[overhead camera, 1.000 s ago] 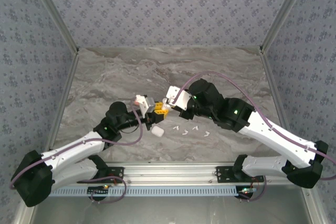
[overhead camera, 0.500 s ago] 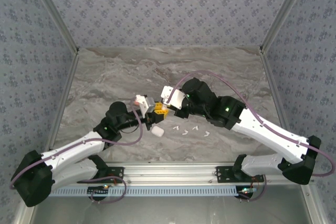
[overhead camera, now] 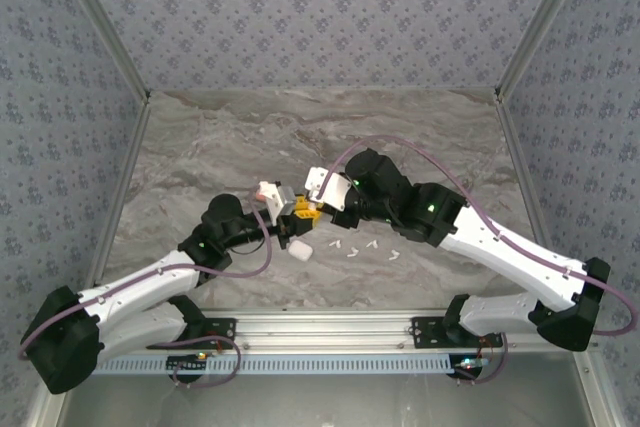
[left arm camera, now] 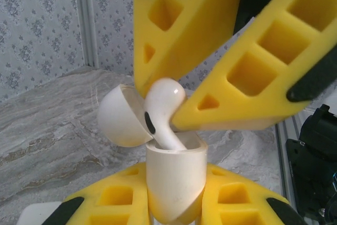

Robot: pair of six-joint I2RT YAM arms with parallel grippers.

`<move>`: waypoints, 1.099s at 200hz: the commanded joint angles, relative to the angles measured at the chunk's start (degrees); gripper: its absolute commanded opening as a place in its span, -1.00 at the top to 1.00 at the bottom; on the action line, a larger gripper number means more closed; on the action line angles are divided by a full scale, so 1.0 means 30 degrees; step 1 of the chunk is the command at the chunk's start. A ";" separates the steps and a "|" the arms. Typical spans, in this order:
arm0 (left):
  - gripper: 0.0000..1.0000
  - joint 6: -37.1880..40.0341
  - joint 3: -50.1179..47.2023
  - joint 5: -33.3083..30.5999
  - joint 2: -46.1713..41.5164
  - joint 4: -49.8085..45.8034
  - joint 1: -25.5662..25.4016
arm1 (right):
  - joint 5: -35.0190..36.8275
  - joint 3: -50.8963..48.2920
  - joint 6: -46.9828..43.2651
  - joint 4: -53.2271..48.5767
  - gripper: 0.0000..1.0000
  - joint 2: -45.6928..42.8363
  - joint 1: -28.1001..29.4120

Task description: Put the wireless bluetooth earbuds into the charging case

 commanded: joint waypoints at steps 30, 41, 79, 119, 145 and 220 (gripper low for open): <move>1.00 -0.0215 0.1024 0.0263 0.0019 0.1001 -0.0153 | -0.1023 0.0581 0.0487 -0.0809 0.37 0.0193 0.0082; 1.00 -0.0168 0.1032 0.0263 0.0016 0.1004 -0.0150 | -0.1490 0.0715 0.0694 -0.0871 0.26 0.0044 -0.0080; 1.00 -0.0173 0.1061 0.0263 -0.0006 0.1000 -0.0153 | -0.4245 0.0831 0.2032 -0.0194 -0.09 -0.1556 -0.1706; 1.00 -0.0261 0.1090 0.0343 -0.0010 0.1219 -0.0184 | -1.0411 -0.1259 0.7328 0.2509 -0.64 -0.3599 -0.6609; 1.00 -0.0262 0.1257 0.0520 0.0044 0.1250 -0.0214 | -1.3936 -0.3558 1.1020 0.4436 -1.00 -0.3739 -0.8902; 1.00 -0.0263 0.1588 0.0672 0.0477 0.1220 -0.0332 | -1.8285 -0.4340 1.4535 0.6917 -1.00 -0.1458 -0.8388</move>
